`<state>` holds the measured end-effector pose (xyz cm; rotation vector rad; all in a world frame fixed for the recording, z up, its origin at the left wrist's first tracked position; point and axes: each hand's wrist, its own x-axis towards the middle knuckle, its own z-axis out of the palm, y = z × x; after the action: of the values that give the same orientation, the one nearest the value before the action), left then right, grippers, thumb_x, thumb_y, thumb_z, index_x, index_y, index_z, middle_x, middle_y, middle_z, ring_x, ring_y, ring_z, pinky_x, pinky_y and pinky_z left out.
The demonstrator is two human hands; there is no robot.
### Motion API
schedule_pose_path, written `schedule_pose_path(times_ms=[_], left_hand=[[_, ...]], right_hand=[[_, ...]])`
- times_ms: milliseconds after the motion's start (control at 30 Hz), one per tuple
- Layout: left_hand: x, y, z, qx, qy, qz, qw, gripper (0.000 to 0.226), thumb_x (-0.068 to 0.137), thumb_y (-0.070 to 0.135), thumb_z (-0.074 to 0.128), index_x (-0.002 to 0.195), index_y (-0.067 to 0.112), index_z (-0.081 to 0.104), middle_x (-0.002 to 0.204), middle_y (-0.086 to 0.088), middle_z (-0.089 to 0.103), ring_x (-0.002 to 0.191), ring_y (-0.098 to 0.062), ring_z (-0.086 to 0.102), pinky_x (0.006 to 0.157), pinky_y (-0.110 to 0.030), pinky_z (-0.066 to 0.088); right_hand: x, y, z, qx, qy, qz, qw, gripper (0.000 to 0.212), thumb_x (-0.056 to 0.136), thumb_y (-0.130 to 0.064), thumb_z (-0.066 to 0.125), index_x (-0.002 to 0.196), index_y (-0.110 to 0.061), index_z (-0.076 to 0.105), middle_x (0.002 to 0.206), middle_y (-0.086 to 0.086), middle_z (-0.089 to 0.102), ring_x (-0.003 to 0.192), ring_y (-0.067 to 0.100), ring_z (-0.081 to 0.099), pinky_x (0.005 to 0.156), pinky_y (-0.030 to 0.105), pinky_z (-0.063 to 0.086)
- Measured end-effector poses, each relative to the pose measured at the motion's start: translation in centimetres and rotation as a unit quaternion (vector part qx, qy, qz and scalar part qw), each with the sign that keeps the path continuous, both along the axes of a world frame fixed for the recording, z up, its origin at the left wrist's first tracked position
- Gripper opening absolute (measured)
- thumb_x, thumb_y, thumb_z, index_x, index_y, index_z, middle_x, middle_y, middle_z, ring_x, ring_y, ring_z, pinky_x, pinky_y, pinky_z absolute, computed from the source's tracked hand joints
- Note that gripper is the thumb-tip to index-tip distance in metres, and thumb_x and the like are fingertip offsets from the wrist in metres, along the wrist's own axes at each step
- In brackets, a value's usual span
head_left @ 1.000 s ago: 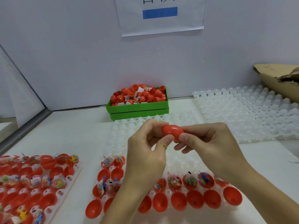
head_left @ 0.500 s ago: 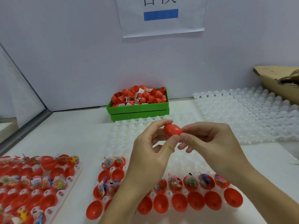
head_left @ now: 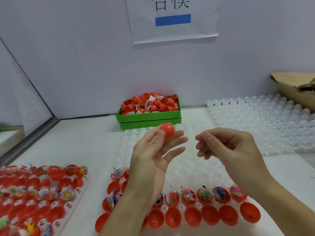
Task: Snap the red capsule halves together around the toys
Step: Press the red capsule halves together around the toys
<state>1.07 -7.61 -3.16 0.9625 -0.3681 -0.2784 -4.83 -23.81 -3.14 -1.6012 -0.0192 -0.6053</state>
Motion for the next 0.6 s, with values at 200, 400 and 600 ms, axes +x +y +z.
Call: schedule_pose_path(times_ms=[200, 400, 600], left_hand=[[-0.2, 0.0, -0.7, 0.206, -0.225, 0.153, 0.940, 0.038, 0.082, 0.012, 0.074, 0.112, 0.034, 0.068, 0.093, 0.006, 0.070, 0.087, -0.014, 0.068, 0.071, -0.025, 0.059], [-0.3, -0.4, -1.3, 0.371, -0.361, 0.226, 0.825, 0.055, 0.082, 0.029, 0.078, 0.124, 0.039, 0.043, 0.099, 0.018, 0.061, 0.094, -0.005, 0.060, 0.066, -0.014, 0.052], [-0.2, -0.3, -1.0, 0.399, -0.421, 0.207, 0.788, 0.047, 0.080, 0.028, 0.079, 0.124, 0.025, 0.062, 0.099, 0.017, 0.056, 0.085, -0.007, 0.056, 0.065, -0.012, 0.048]], right_hand=[[0.3, 0.6, -0.5, 0.014, 0.060, 0.045, 0.997, 0.021, 0.095, -0.001, 0.056, 0.092, -0.012, 0.074, 0.078, 0.011, 0.074, 0.071, 0.021, 0.074, 0.064, 0.025, 0.058], [0.0, 1.4, -0.6, 0.020, 0.062, 0.090, 0.994, 0.023, 0.085, -0.035, 0.069, 0.102, -0.020, 0.072, 0.086, 0.006, 0.077, 0.081, 0.021, 0.075, 0.069, 0.028, 0.060], [0.3, 1.3, -1.3, 0.061, 0.100, 0.066, 0.991, 0.016, 0.080, -0.033, 0.071, 0.088, -0.021, 0.078, 0.077, 0.005, 0.076, 0.070, 0.015, 0.073, 0.063, 0.019, 0.055]])
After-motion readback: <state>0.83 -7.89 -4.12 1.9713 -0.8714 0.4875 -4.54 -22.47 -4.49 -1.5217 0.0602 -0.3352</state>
